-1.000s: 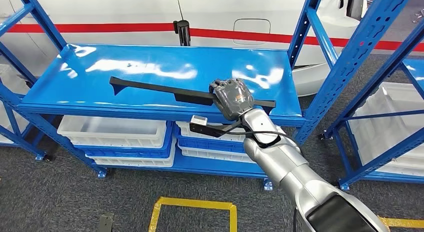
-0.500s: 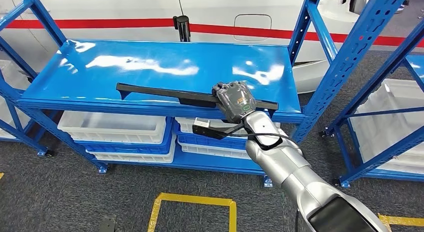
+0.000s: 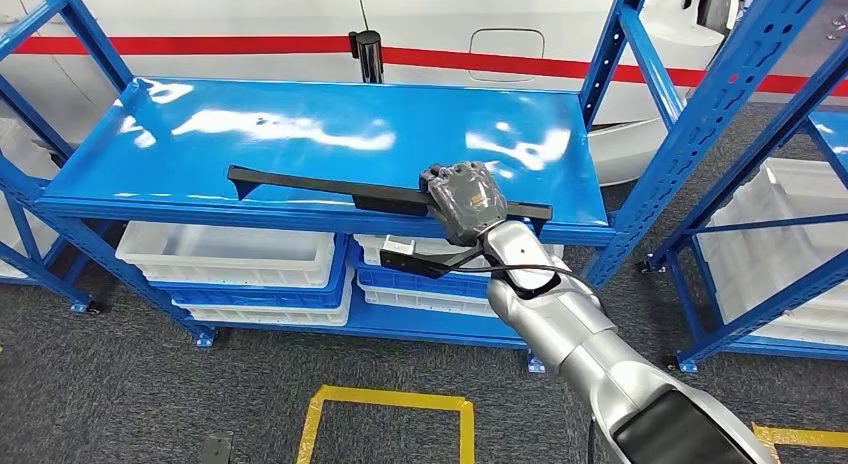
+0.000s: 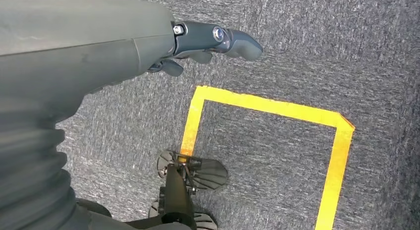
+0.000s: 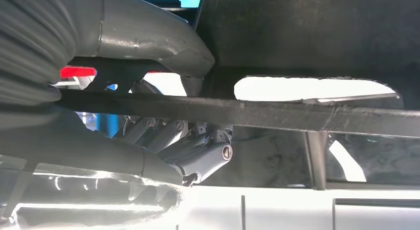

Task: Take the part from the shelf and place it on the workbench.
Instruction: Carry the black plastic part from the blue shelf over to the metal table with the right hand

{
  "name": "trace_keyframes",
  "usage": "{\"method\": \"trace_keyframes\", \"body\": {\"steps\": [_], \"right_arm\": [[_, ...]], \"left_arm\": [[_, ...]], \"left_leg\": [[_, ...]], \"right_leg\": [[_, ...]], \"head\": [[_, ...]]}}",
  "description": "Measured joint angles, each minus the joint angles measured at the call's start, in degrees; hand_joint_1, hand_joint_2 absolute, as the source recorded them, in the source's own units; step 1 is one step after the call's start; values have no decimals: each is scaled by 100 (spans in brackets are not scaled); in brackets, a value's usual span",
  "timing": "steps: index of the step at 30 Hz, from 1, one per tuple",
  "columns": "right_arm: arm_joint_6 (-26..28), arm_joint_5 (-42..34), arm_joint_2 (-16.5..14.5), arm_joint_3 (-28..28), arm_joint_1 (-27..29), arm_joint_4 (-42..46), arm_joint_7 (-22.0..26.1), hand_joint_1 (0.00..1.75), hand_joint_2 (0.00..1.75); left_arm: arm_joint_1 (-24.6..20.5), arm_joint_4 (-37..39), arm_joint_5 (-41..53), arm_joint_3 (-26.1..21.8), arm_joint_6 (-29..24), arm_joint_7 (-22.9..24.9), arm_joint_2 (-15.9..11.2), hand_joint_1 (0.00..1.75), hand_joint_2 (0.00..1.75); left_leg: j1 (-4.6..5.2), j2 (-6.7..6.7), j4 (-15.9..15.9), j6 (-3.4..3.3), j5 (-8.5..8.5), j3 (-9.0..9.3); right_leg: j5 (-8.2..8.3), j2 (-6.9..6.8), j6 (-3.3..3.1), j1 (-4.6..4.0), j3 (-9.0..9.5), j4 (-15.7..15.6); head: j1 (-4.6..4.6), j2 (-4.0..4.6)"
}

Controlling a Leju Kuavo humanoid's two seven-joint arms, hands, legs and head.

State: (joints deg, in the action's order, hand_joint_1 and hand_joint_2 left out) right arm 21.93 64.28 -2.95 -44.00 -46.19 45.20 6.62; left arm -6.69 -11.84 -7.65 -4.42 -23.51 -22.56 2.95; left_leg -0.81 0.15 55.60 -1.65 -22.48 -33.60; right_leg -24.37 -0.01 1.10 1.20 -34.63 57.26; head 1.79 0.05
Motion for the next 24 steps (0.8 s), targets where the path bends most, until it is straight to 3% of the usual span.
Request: {"method": "trace_keyframes", "body": {"steps": [1,3,5,6,9,11,13,16,20,24], "right_arm": [[1,0,10,1,-2,1,-2,175,175],[1,1,35,-1,21,-1,-7,175,175],[1,4,65,-2,83,-2,-11,175,175],[2,5,81,-2,106,-2,-15,175,175],[21,-2,101,0,115,1,-31,175,175],[52,-11,96,7,119,16,-31,175,175],[67,-4,96,16,130,34,-27,175,175],[62,36,104,18,132,44,-32,175,175],[60,61,114,18,132,46,-43,175,175],[58,78,120,18,134,46,-62,175,175]], "left_arm": [[-10,-1,9,1,-1,10,6,0,175],[-24,-1,26,1,-4,36,15,0,175],[-21,-1,31,0,-4,58,17,0,175],[-19,-1,32,1,-3,66,21,0,175],[-24,-1,39,2,8,80,21,0,175],[-28,-2,48,2,11,83,1,0,175],[-27,-2,57,2,12,89,-8,0,175],[-29,-1,83,3,14,108,-3,0,175],[-30,-1,102,4,30,135,-2,0,175],[-30,-1,119,21,61,159,-7,0,175]], "left_leg": [[-2,2,-49,-39,34,24],[21,-5,-64,-78,52,15],[44,-28,-58,-85,52,4],[52,-41,-49,-84,52,1],[82,-63,63,-50,-4,-35],[115,-62,168,-50,-63,-92],[123,-53,190,-64,-68,-120],[116,-43,160,-44,-49,-111],[114,-42,145,-23,-36,-104],[126,-43,178,-47,-56,-123]], "right_leg": [[-114,-2,-19,-6,-122,239],[-438,-1,-77,-2,-513,1029],[-593,-1,-66,0,-789,1560],[-536,-1,-31,-2,-761,1499],[-105,-13,94,37,-168,354],[24,-17,88,61,29,-28],[41,-8,36,35,16,-20],[49,0,14,17,9,-21],[49,0,10,11,8,-21],[56,0,12,48,11,-27]], "head": [[-12,0],[-25,0],[-28,-1],[-29,-1],[-29,0],[-10,0],[12,-1],[17,-1],[16,-1],[17,1]]}}
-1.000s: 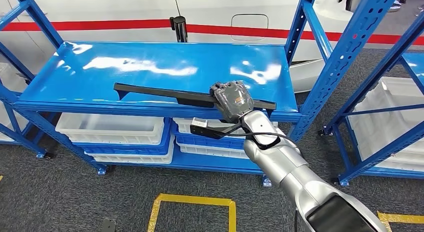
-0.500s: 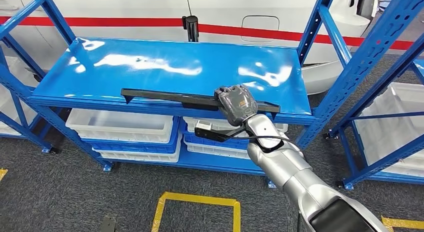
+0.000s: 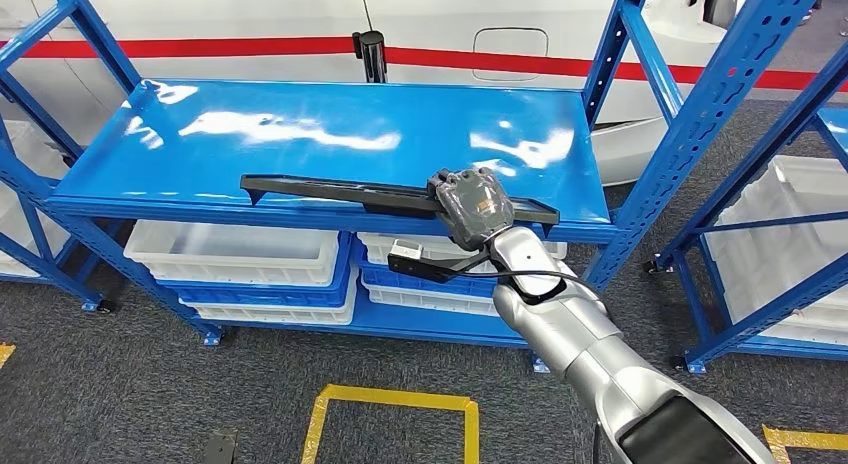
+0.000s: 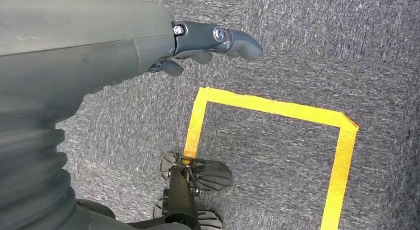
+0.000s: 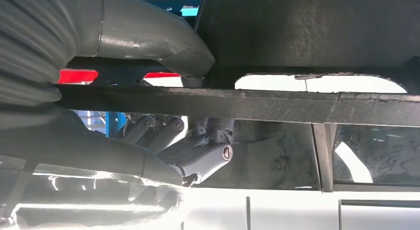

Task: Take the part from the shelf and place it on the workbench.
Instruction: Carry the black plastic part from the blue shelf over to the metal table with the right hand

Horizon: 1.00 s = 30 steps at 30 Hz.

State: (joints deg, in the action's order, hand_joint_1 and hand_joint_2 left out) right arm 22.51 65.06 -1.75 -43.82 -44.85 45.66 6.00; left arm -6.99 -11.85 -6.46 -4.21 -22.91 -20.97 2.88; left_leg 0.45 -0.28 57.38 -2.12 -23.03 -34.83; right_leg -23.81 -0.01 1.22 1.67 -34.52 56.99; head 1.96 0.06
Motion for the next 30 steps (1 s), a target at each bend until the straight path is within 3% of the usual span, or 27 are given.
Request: {"method": "trace_keyframes", "body": {"steps": [4,6,9,10,11,12,14,16,18,20,22,24,26,27,28,30], "right_arm": [[1,14,4,4,4,15,-26,175,175],[2,18,16,20,3,38,-32,175,175],[1,20,47,34,22,49,-34,175,175],[0,22,61,35,49,49,-36,175,175],[0,26,72,35,75,48,-37,175,175],[0,32,80,35,91,49,-39,175,175],[0,42,87,36,93,52,-41,175,175],[0,50,82,39,79,68,-43,175,175],[-2,61,74,43,76,82,-46,175,175],[-5,74,68,48,75,90,-47,175,175],[-7,81,53,51,72,97,-47,175,175],[-10,83,42,52,76,98,-47,175,175],[-14,89,42,52,92,98,-47,175,175],[-16,92,43,53,100,98,-47,175,175],[-17,95,43,55,104,98,-47,175,175],[-17,97,43,63,98,107,-47,175,175]], "left_arm": [[-3,-1,29,25,4,7,-13,0,175],[-15,-2,37,40,5,10,-2,0,175],[-29,-2,41,62,12,22,10,0,175],[-25,-2,41,64,14,27,10,0,175],[-21,-2,41,65,15,30,11,0,175],[-18,-2,41,66,17,32,14,0,175],[-18,-2,41,67,21,33,22,0,175],[-21,-2,44,67,22,34,26,0,175],[-19,-1,52,67,22,38,26,0,175],[-16,-1,58,67,21,42,16,0,175],[-16,-1,67,67,20,43,6,0,175],[-14,0,75,67,20,43,5,0,175],[-7,0,76,67,20,44,5,0,175],[-4,0,76,67,20,45,4,0,175],[-3,0,76,67,20,46,3,0,175],[-13,0,79,67,20,48,-4,0,175]], "left_leg": [[0,3,-56,-73,32,32],[-30,12,-201,-128,123,108],[-39,13,-261,-155,177,109],[-37,9,-258,-149,180,95],[-36,3,-253,-142,185,82],[-38,-3,-243,-130,189,70],[-44,-10,-194,-89,180,45],[-31,-12,-119,-13,150,-1],[-32,-9,-82,69,151,-39],[-63,-5,-40,126,133,-75],[-99,-1,302,195,-123,-221],[-139,4,1029,273,-551,-516],[-166,5,1555,317,-761,-715],[-174,6,1503,320,-705,-654],[-178,7,1222,312,-559,-471],[-169,12,395,271,-266,26]], "right_leg": [[20,-1,42,5,15,-41],[-86,0,33,-19,-68,114],[-557,1,-35,-32,-573,1174],[-664,0,-24,-30,-729,1497],[-688,-1,5,-28,-789,1624],[-614,-2,50,-24,-715,1489],[-329,-6,121,-15,-282,676],[-123,-4,80,-30,57,55],[-60,3,-16,-52,88,-25],[-12,5,-98,-18,65,-39],[31,3,-164,21,54,-59],[50,-1,-192,14,27,-58],[69,-5,-196,4,-9,-56],[83,-6,-194,2,-23,-55],[95,-6,-187,1,-32,-55],[127,-6,-155,-4,-36,-64]], "head": [[1,-2],[-7,-2],[-21,-2],[-24,-2],[-26,-2],[-31,-2],[-37,-2],[-29,-2],[-18,-2],[-16,-1],[0,-1],[15,-1],[14,-1],[15,-2],[15,-2],[13,-2]]}}
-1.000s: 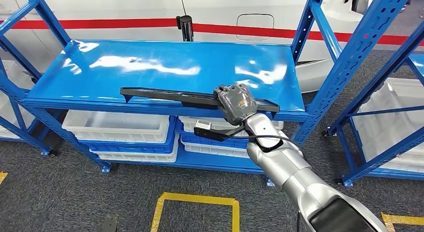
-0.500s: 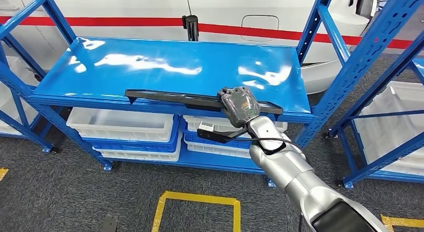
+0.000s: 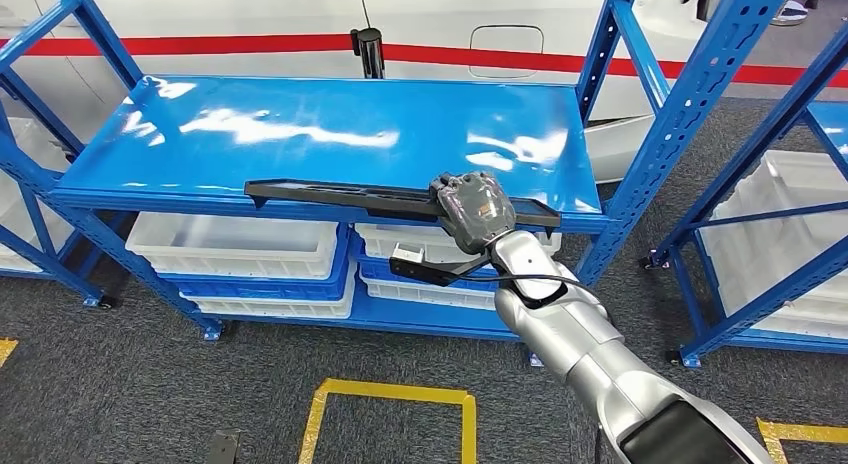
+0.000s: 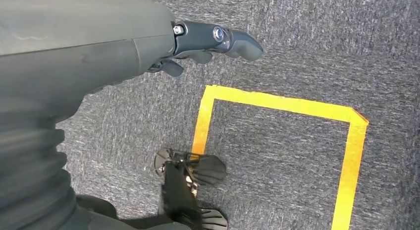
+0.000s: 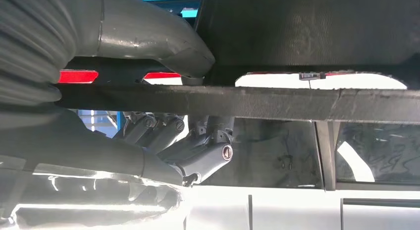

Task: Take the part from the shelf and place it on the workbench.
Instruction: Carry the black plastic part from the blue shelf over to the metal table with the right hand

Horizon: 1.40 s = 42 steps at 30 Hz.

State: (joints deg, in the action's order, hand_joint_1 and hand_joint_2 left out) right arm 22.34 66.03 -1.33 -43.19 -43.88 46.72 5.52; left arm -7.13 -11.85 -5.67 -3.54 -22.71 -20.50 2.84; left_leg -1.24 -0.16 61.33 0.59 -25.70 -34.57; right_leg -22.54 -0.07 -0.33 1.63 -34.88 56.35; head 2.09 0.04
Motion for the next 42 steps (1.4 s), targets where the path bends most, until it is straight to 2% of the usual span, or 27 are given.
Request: {"method": "trace_keyframes", "body": {"steps": [2,5,6,7,9,11,12,13,14,16,17,20,21,23,25,26,27,28,29,31,32,34,36,37,39,41,42], "right_arm": [[0,-1,0,8,-12,14,-2,175,175],[0,-1,0,14,-14,32,-3,175,175],[0,0,5,18,-18,37,-3,175,175],[0,0,11,22,-23,41,-2,175,175],[-1,0,27,30,-19,42,-2,175,175],[-2,0,51,33,21,42,-2,175,175],[-2,0,63,34,41,42,-2,175,175],[-2,0,72,35,55,43,-2,175,175],[-2,0,76,38,58,44,-2,175,175],[-2,1,72,48,46,55,-2,175,175],[-2,1,67,52,39,61,-2,175,175],[-2,2,60,57,32,72,-4,175,175],[-2,4,57,57,31,72,-4,175,175],[-2,9,44,57,26,75,-4,175,175],[-3,13,34,57,34,77,-4,175,175],[-3,14,33,57,44,77,-4,175,175],[-4,15,33,57,56,77,-4,175,175],[-4,15,33,57,65,77,-4,175,175],[-4,15,33,57,70,78,-4,175,175],[-4,16,33,58,66,83,-4,175,175],[-4,17,32,60,62,86,-5,175,175],[-4,18,26,61,57,90,-8,175,175],[-4,20,25,62,53,92,-8,175,175],[-5,21,31,63,46,94,-8,175,175],[-7,22,51,64,41,97,-8,175,175],[-16,22,69,64,67,97,-8,175,175],[-23,23,76,63,87,97,-8,175,175]], "left_arm": [[-10,0,8,0,0,1,-4,0,175],[-9,0,10,0,-3,5,-7,0,175],[-11,0,10,1,-4,6,-3,0,175],[-17,-1,10,1,-4,6,2,0,175],[-25,-1,10,1,-3,5,9,0,175],[-19,0,10,0,-2,5,11,0,175],[-14,0,10,0,-2,5,13,0,175],[-11,-1,10,0,-2,5,18,0,175],[-11,-1,10,0,-2,4,22,0,175],[-14,-2,13,0,-2,3,29,0,175],[-14,-1,16,0,-2,2,30,0,175],[-8,0,21,-1,-2,-1,22,0,175],[-5,0,21,-1,-2,-1,18,0,175],[-3,0,21,-1,-2,-1,9,0,175],[1,0,21,-2,-2,-1,12,0,175],[3,0,21,-2,-2,-1,11,0,175],[6,0,21,-2,-2,-1,11,0,175],[6,0,21,-2,-2,-1,10,0,175],[4,0,21,-2,-2,-1,9,0,175],[-8,-1,21,-2,0,-1,5,0,175],[-13,-1,22,-2,1,-2,5,0,175],[-14,-1,23,-3,1,-2,3,0,175],[-15,0,23,-3,0,-2,6,0,175],[-20,-1,23,-3,0,-2,11,0,175],[-31,-2,25,-2,1,-3,22,0,175],[-29,-1,25,-2,5,-2,24,0,175],[-26,-1,25,-2,8,-2,27,0,175]], "left_leg": [[42,-2,-417,-67,91,221],[75,3,-491,-196,168,207],[72,10,-537,-244,223,205],[69,18,-581,-291,282,195],[82,22,-607,-348,360,127],[101,12,-601,-362,415,44],[107,3,-595,-356,440,6],[112,-6,-584,-343,462,-30],[117,-13,-565,-327,480,-63],[147,-16,-509,-284,499,-132],[157,-14,-488,-259,509,-161],[124,-13,-465,-159,551,-217],[105,-13,-405,-124,497,-249],[63,-11,48,-46,146,-429],[24,-7,838,41,-324,-716],[7,-6,1116,68,-446,-799],[-5,-6,1208,84,-474,-787],[-14,-4,1043,87,-393,-643],[-21,-2,677,77,-248,-389],[-8,4,-125,26,-38,113],[12,6,-344,-11,5,243],[64,4,-416,-89,37,258],[66,12,-497,-194,136,250],[63,18,-543,-253,199,237],[68,27,-591,-330,304,168],[94,18,-582,-348,378,54],[105,10,-577,-346,418,-3]], "right_leg": [[35,-3,54,-11,-3,-21],[86,-10,154,-25,-28,-56],[34,-8,159,-33,-82,16],[-86,-5,139,-38,-185,208],[-483,0,56,-38,-527,964],[-756,0,52,-36,-790,1638],[-769,0,83,-39,-768,1673],[-700,0,121,-42,-608,1444],[-589,-1,147,-45,-347,1028],[-396,0,145,-60,104,256],[-344,0,121,-67,202,72],[-241,-5,19,-56,201,0],[-206,-8,-19,-36,195,-16],[-142,-15,-77,5,170,-41],[-97,-17,-97,-3,113,-40],[-73,-17,-92,-8,83,-38],[-49,-17,-84,-11,51,-35],[-27,-16,-70,-11,25,-32],[-9,-15,-51,-11,7,-30],[31,-15,2,-22,-11,-32],[52,-19,32,-29,-15,-37],[100,-32,105,-41,-24,-60],[93,-36,161,-50,-74,-33],[2,-31,156,-57,-151,94],[-363,-17,86,-56,-439,720],[-715,-13,62,-52,-733,1490],[-788,-13,82,-52,-762,1649]], "head": [[-1,0],[1,1],[-8,0],[-17,0],[-31,0],[-33,1],[-40,1],[-49,1],[-55,1],[-57,1],[-52,0],[-52,1],[-49,1],[-24,1],[-4,1],[-6,1],[-5,1],[-5,1],[-3,1],[-10,0],[-9,0],[-13,0],[-18,0],[-21,1],[-43,1],[-57,0],[-59,0]]}}
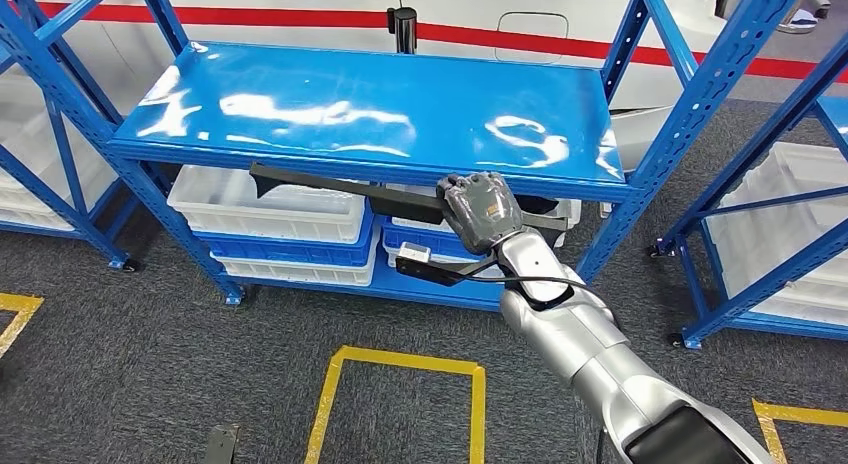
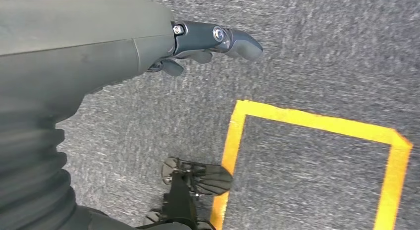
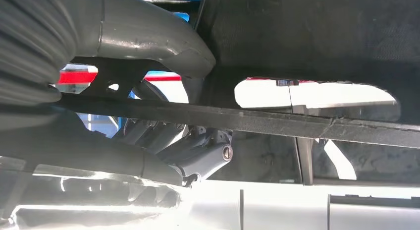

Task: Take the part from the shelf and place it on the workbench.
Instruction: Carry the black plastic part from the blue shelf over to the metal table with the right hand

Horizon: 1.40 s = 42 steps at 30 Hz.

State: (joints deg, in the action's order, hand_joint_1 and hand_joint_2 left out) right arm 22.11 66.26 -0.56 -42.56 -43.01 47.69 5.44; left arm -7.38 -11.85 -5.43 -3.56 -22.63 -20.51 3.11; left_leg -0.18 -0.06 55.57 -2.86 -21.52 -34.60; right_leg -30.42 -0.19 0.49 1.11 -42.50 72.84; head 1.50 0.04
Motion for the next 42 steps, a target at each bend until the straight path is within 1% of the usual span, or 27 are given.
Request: {"method": "trace_keyframes", "body": {"steps": [1,3,5,6,9,10,12,14,15,16,17,19,20,21,24,25,27,29,30,31,32,33,35,37,38,40,42], "right_arm": [[-7,2,5,-1,15,0,0,175,175],[-18,5,0,-2,17,2,0,175,175],[-30,9,-27,-2,3,9,1,175,175],[-39,11,-46,-3,-1,13,1,175,175],[-66,30,-100,-5,-7,17,2,175,175],[-71,38,-120,-6,-13,18,2,175,175],[-79,51,-156,-6,-22,19,1,175,175],[-84,60,-170,-6,-14,19,-1,175,175],[-86,66,-169,-6,-5,19,-1,175,175],[-89,72,-168,-6,3,19,-2,175,175],[-90,76,-167,-6,9,19,-2,175,175],[-91,82,-168,-5,11,25,-2,175,175],[-91,84,-172,-4,8,30,-3,175,175],[-91,86,-179,-4,4,34,-3,175,175],[-101,91,-205,-6,-5,38,-4,175,175],[-109,93,-208,-6,-7,38,-4,175,175],[-135,97,-207,-6,-11,40,-4,175,175],[-153,101,-210,-6,-3,42,-4,175,175],[-157,104,-211,-6,7,42,-4,175,175],[-161,107,-212,-6,15,42,-4,175,175],[-164,110,-215,-6,20,42,-4,175,175],[-166,112,-218,-6,20,43,-4,175,175],[-167,115,-237,-5,15,62,-4,175,175],[-166,122,-256,-5,16,86,-4,175,175],[-166,131,-263,-5,18,92,-4,175,175],[-168,156,-270,-6,26,94,-4,175,175],[-172,175,-293,-6,36,96,-4,175,175]], "left_arm": [[2,1,-2,-1,2,1,3,0,175],[4,0,-16,-2,1,1,6,0,175],[5,0,-44,-4,-6,0,5,0,175],[8,0,-55,-5,-10,-2,4,0,175],[34,1,-70,-10,-14,-20,-2,0,175],[46,1,-72,-12,-13,-32,-4,0,175],[60,1,-74,-16,-10,-54,-4,0,175],[65,1,-74,-17,-8,-68,-3,0,175],[69,1,-74,-18,-6,-72,-3,0,175],[73,1,-74,-19,-3,-74,-3,0,175],[75,1,-74,-20,-2,-76,-3,0,175],[66,-1,-75,-23,0,-86,-9,0,175],[60,-1,-78,-26,0,-95,-11,0,175],[54,-2,-83,-29,0,-103,-14,0,175],[56,-2,-116,-58,-4,-111,-17,0,175],[55,-2,-126,-73,-6,-111,-12,0,175],[51,-2,-143,-98,-8,-117,1,0,175],[57,-2,-162,-112,-7,-129,2,0,175],[64,-2,-168,-116,-6,-137,3,0,175],[70,-2,-171,-121,-5,-145,4,0,175],[76,-2,-173,-128,-4,-151,6,0,175],[81,-2,-174,-135,-3,-156,7,0,175],[86,-2,-174,-149,-3,-160,13,0,175],[100,-1,-178,-159,-4,-164,18,0,175],[109,0,-180,-165,-4,-167,24,0,175],[133,3,-186,-180,-8,-170,26,0,175],[159,6,-189,-190,-9,-173,28,0,175]], "left_leg": [[9,-8,6,10,38,-54],[16,-18,35,48,101,-141],[31,-15,81,97,143,-215],[29,-13,100,127,165,-242],[-14,-19,129,242,203,-307],[-30,-20,225,284,103,-359],[-64,-18,744,365,-324,-563],[-91,-16,1502,428,-773,-807],[-99,-15,1715,443,-877,-838],[-105,-15,1709,447,-884,-749],[-108,-14,1445,438,-797,-520],[-98,-15,629,382,-611,72],[-76,-18,333,332,-542,261],[-52,-21,194,281,-513,337],[-11,-8,119,125,-358,289],[-17,1,71,72,-279,266],[-36,19,-3,-14,-113,167],[-24,16,-5,-42,18,-6],[-22,15,-2,-35,85,-97],[-20,14,1,-23,151,-185],[-20,12,4,-8,213,-265],[-19,10,7,12,271,-336],[-17,7,9,64,383,-446],[-28,12,-31,130,511,-490],[-37,12,-65,165,577,-498],[-60,-7,-76,227,591,-539],[-80,-24,299,292,204,-676]], "right_leg": [[11,0,34,0,96,-81],[194,0,89,1,623,-891],[360,8,70,-22,1025,-1551],[397,13,35,-36,1074,-1654],[511,10,-93,-29,1008,-1638],[556,5,-144,-12,985,-1647],[637,-6,-210,9,911,-1658],[716,-14,-223,-4,805,-1654],[759,-16,-217,-9,747,-1652],[804,-16,-206,-12,688,-1650],[847,-13,-191,-13,637,-1649],[931,-9,-142,-13,581,-1667],[971,-11,-109,-16,574,-1683],[1010,-15,-73,-17,574,-1700],[1108,-20,34,-29,554,-1742],[1048,-14,33,-41,496,-1682],[654,1,-41,-55,275,-1205],[150,9,-96,-51,20,-378],[15,9,-76,-49,-33,-46],[-12,9,-33,-46,9,105],[48,8,20,-43,159,34],[140,8,58,-41,414,-242],[187,9,53,-58,1087,-1144],[171,12,15,-102,1465,-1735],[197,14,4,-126,1485,-1828],[312,6,-61,-65,1420,-1868],[426,-19,-169,8,1356,-1893]], "head": [[-3,0],[-4,0],[8,0],[16,0],[26,1],[32,1],[51,0],[57,0],[57,0],[57,0],[58,0],[56,0],[53,0],[53,0],[50,1],[43,1],[34,1],[32,1],[32,1],[33,0],[32,0],[33,0],[37,0],[43,1],[47,0],[33,1],[40,1]]}}
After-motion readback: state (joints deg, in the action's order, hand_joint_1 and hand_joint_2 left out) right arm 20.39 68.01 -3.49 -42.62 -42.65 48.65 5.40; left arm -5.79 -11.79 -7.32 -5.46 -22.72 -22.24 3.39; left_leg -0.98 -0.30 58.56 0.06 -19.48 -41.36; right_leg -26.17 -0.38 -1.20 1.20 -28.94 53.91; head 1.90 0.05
